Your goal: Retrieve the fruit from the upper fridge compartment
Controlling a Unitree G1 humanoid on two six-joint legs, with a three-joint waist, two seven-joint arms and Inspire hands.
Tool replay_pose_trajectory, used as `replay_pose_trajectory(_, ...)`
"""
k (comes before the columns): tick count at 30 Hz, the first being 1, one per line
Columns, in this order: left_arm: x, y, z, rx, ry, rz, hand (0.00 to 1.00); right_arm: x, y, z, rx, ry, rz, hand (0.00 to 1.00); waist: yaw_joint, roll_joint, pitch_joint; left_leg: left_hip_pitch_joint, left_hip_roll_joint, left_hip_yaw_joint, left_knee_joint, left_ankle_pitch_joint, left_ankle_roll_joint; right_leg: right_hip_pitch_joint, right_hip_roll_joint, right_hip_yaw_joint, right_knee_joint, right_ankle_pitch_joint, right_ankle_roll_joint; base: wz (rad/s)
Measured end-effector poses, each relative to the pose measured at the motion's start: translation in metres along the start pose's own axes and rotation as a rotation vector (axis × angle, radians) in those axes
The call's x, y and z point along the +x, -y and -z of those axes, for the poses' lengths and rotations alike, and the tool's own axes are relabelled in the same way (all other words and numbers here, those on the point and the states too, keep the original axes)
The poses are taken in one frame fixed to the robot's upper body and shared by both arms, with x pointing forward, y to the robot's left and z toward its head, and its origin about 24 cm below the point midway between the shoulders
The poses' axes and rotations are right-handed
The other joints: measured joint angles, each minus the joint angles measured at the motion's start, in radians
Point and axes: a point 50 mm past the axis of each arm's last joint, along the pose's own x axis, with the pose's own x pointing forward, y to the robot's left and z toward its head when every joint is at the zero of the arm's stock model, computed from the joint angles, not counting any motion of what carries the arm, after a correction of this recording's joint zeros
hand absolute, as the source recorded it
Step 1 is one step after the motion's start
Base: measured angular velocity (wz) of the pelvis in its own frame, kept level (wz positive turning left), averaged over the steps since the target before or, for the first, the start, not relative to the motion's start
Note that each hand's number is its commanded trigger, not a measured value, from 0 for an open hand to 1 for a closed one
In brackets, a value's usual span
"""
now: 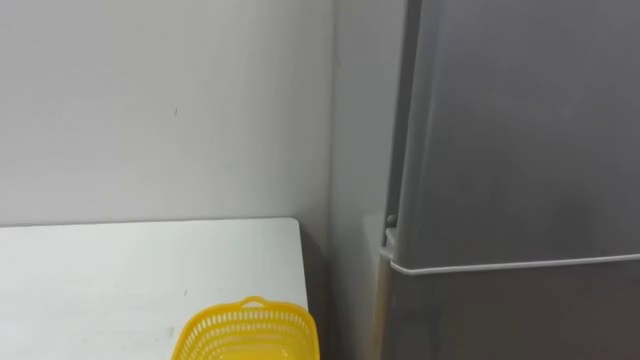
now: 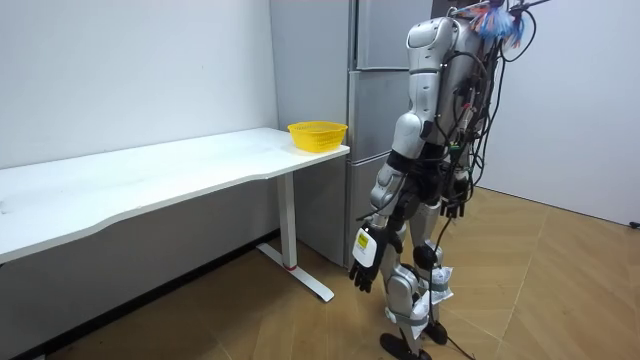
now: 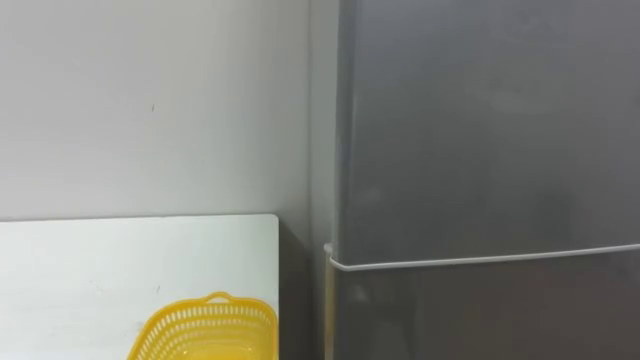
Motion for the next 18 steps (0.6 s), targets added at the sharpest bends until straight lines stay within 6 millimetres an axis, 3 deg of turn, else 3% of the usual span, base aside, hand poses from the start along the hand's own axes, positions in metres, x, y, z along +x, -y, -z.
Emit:
replay_pose_trajectory(12,0.0,-0.002,0.0,-0.091,-0.009,-0.039,0.0,0.0,0.0,0.001,0.002,-0.006,-0.002,0.0,-0.002,0.001,-0.001,-0.003,0.0,-0.001,0.003,0.0,0.0,-0.001,0.0,0.002,-0.002,0.0,0.0,0.0)
replay_pose_trajectory(18,0.0,-0.01,0.002,-0.319,-0.012,-0.101,0.0,0.0,0.001,0.002,0.019,-0.023,0.002,0.0,0.001,0.002,-0.0054,-0.013,-0.001,-0.008,0.006,0.0,0.0,-0.002,-0.002,-0.01,-0.015,0.0,0.0,0.04)
